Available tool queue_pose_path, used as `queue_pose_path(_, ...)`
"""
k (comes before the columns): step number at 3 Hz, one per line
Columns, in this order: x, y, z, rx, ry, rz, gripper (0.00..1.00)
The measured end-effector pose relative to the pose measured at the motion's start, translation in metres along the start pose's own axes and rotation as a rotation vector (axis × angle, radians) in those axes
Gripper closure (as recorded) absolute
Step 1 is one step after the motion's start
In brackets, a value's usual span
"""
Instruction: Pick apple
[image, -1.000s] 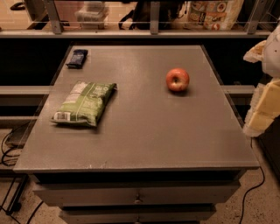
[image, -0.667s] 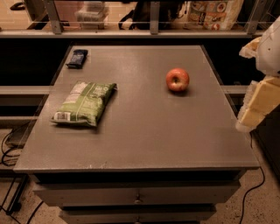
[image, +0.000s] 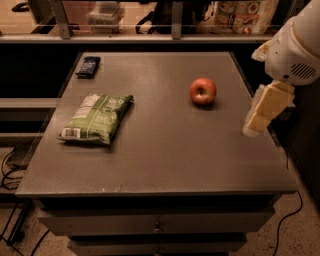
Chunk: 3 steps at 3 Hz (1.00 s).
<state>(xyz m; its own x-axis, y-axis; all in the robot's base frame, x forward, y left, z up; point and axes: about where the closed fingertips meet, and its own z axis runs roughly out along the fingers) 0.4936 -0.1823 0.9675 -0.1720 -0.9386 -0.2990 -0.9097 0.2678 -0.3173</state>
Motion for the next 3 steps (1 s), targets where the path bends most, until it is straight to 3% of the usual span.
queue_pose_path(3, -0.033, -0.036, 0.075, -0.081, -0.026, -0.039, 0.0)
